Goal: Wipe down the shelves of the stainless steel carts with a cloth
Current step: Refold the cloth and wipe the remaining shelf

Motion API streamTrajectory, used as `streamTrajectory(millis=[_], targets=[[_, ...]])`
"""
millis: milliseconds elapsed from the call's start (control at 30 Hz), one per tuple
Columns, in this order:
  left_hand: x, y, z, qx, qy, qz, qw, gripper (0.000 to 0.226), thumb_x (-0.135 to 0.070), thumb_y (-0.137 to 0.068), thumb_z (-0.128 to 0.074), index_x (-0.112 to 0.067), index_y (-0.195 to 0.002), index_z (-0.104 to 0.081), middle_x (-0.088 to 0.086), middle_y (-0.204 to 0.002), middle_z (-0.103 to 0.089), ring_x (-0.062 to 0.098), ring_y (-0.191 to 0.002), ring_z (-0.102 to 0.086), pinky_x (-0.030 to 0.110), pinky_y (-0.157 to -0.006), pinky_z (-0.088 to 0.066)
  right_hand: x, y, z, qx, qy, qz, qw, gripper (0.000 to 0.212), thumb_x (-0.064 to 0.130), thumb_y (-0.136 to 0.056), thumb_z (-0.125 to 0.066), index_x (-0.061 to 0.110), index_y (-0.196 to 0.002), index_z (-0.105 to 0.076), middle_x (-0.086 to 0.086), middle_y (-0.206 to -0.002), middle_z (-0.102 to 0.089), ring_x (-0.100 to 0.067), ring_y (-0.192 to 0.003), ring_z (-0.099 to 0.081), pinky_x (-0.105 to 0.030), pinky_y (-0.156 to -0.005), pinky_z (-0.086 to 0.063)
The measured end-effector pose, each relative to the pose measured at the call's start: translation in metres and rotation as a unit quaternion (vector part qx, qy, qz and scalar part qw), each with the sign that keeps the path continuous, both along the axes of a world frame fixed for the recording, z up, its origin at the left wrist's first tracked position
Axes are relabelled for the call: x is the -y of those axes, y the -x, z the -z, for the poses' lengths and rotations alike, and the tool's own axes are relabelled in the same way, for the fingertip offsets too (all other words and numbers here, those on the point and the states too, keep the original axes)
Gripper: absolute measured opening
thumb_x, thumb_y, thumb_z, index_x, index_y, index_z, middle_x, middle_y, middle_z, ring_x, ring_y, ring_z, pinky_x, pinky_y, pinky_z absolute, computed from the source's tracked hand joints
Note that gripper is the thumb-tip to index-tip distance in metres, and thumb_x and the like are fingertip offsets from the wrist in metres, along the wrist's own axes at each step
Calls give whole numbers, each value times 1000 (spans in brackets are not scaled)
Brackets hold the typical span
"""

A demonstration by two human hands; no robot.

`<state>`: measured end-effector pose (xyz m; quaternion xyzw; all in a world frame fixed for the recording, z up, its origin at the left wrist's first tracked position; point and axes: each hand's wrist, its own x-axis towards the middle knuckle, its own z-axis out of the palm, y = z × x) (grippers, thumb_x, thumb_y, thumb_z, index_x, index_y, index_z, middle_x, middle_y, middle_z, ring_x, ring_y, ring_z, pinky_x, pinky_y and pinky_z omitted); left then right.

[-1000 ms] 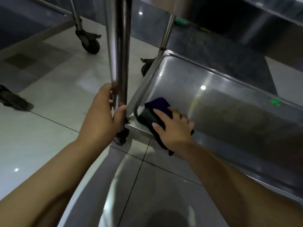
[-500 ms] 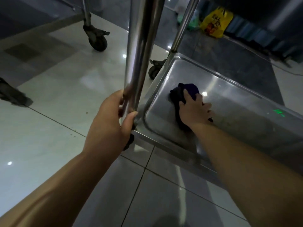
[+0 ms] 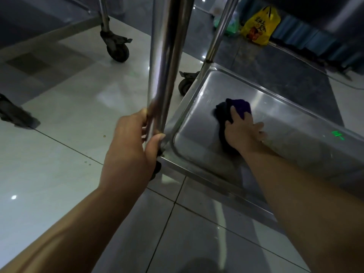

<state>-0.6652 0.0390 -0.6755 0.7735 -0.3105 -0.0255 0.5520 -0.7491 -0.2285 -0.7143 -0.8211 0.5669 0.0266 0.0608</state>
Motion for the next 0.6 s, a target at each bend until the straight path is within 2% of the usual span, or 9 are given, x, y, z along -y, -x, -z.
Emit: streamTrajectory(millis=[100,167,267,333,400,433,500,567,600], targets=[[-5,14,-1,114,-39,-54,991,25,-11,-79,-69,-6,-98,-54,2,-100,-42,5,-84,-46,9,-66,-45,-33,8,3,9,25,-141,990,52,48,-96,-29,55,-142,-5,5,-157,-10,-35,-123,-24,-46,-95,-23],[-5,28,3,186,-65,-35,980,21,-6,-75,-72,-1,-89,-58,13,-92,-51,20,-80,-49,23,-69,-47,-56,25,3,21,1,-243,970,54,50,-95,-30,62,-137,1,12,-156,-6,-27,-115,-23,-37,-86,-18],[8,41,10,293,-130,78,944,12,-6,-79,-68,-3,-89,-65,15,-89,-61,26,-83,-55,34,-76,-51,-76,65,-1,73,-33,-361,929,53,57,-89,-29,70,-131,0,20,-155,-9,-19,-116,-21,-35,-92,-18],[23,43,14,317,-187,184,912,15,-11,-86,-62,-4,-99,-65,14,-96,-62,28,-88,-58,40,-77,-52,-67,94,-1,90,-34,-389,916,50,60,-87,-26,72,-129,-4,26,-153,-12,-18,-119,-23,-37,-96,-24],[37,47,16,240,-262,247,901,25,-25,-94,-50,-10,-112,-60,7,-109,-57,23,-98,-55,36,-83,-48,-36,118,-2,59,1,-348,936,48,59,-91,-28,70,-131,-5,27,-153,-9,-20,-122,-25,-41,-96,-24],[42,48,18,209,-303,244,897,29,-33,-95,-45,-16,-116,-57,2,-112,-54,20,-101,-52,32,-84,-46,-16,126,-2,30,19,-288,957,48,56,-93,-30,68,-133,-6,25,-154,-9,-24,-125,-26,-44,-98,-24],[49,54,23,239,-363,215,874,35,-48,-93,-39,-25,-114,-56,-4,-109,-52,16,-99,-49,28,-77,-44,18,136,-2,10,23,-119,993,50,52,-95,-35,60,-139,-12,17,-156,-12,-33,-129,-27,-48,-101,-24],[56,62,27,266,-382,194,863,41,-60,-87,-39,-29,-108,-56,-5,-103,-51,16,-95,-49,26,-69,-38,34,131,-1,43,-13,6,999,50,50,-96,-33,53,-143,-13,10,-157,-11,-39,-132,-22,-54,-105,-20],[58,64,28,272,-390,186,860,45,-64,-84,-38,-30,-107,-56,-5,-102,-51,17,-94,-49,26,-67,-35,32,122,2,44,-23,35,998,50,50,-97,-29,52,-144,-10,10,-158,-7,-41,-134,-18,-57,-105,-16]])
